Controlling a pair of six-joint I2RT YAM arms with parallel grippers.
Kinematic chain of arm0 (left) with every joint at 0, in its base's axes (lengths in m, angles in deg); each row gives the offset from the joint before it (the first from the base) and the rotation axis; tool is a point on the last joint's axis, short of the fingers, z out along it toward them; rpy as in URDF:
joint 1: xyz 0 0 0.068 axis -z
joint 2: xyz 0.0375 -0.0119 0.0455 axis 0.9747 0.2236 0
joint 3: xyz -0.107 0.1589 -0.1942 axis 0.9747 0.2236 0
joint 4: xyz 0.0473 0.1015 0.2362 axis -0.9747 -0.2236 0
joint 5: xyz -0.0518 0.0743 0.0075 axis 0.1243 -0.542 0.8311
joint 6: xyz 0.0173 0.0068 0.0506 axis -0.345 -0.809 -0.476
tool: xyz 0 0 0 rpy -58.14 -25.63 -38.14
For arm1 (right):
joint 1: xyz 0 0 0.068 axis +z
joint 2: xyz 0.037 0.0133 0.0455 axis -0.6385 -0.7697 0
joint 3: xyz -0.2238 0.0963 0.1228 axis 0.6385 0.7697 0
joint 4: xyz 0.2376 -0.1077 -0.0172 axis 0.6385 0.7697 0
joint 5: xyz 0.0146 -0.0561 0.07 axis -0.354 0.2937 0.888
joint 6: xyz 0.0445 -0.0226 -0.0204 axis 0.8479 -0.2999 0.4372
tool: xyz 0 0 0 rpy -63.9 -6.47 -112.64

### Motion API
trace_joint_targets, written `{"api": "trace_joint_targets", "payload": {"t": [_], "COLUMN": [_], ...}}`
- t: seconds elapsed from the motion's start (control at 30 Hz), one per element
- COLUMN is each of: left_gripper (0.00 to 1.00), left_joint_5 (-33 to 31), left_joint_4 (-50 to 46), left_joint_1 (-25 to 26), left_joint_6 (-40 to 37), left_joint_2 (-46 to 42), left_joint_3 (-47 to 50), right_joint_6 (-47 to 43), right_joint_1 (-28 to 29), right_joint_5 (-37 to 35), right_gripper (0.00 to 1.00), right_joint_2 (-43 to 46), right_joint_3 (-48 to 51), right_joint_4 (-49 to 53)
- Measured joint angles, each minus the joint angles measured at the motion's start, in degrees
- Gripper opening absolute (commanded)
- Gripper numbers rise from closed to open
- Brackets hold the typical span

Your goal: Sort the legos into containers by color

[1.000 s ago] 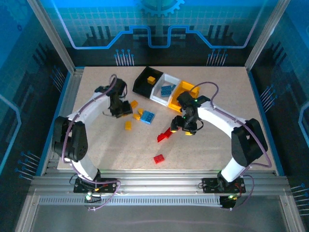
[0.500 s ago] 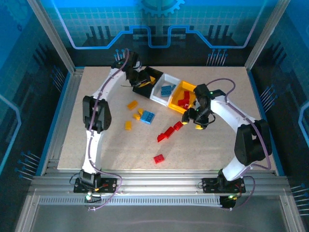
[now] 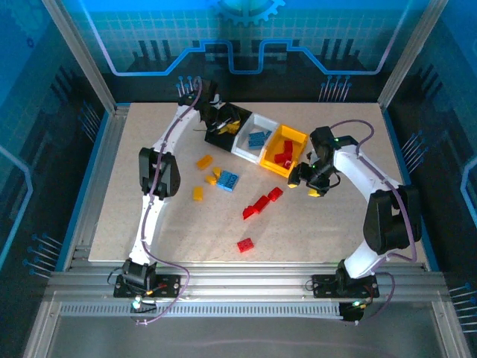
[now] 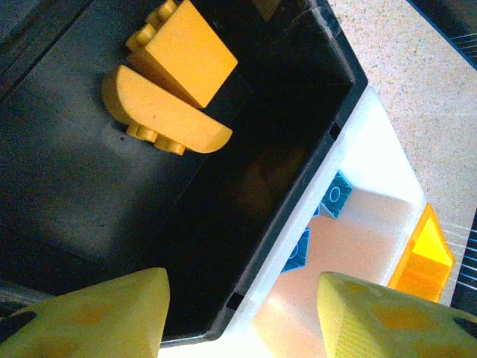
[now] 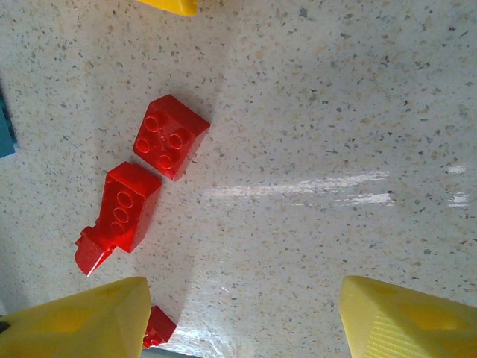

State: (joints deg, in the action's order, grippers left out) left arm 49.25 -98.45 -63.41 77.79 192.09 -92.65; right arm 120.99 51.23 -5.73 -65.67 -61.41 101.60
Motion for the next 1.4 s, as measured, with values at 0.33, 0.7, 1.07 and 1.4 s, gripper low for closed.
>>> {"api": "trace_joint_targets", "payload": {"t": [0.33,0.7,1.07,1.4], "left_gripper": [0.82,0.99,0.98,0.83], "left_joint_5": [-1.51,-11.50,-19.61,-21.57], "left_joint_4": [0.35,-0.85,-1.90,1.49], "left_joint_1": [0.00,0.26,5.25,5.25], "left_joint_6": [-4.87,-12.59,-15.34,-13.11], "left_joint_2": [-6.88,-36.24,-41.51,-38.71], "left_joint_3": [11.50,45.44,66.93,69.13], "right_joint_6": [0.37,2.23,4.46,4.76], "right_joint_1": [0.50,7.65,12.74,12.83], "right_joint_5": [1.22,1.57,1.38,0.11], "right_gripper": [0.69,0.69,0.69,0.69], "right_joint_2": [-0.96,-3.85,-3.93,-1.75], "right_joint_3": [0.00,-1.05,-1.51,0.66], "right_joint_4": [-0.24,-1.14,-2.16,-1.95]}}
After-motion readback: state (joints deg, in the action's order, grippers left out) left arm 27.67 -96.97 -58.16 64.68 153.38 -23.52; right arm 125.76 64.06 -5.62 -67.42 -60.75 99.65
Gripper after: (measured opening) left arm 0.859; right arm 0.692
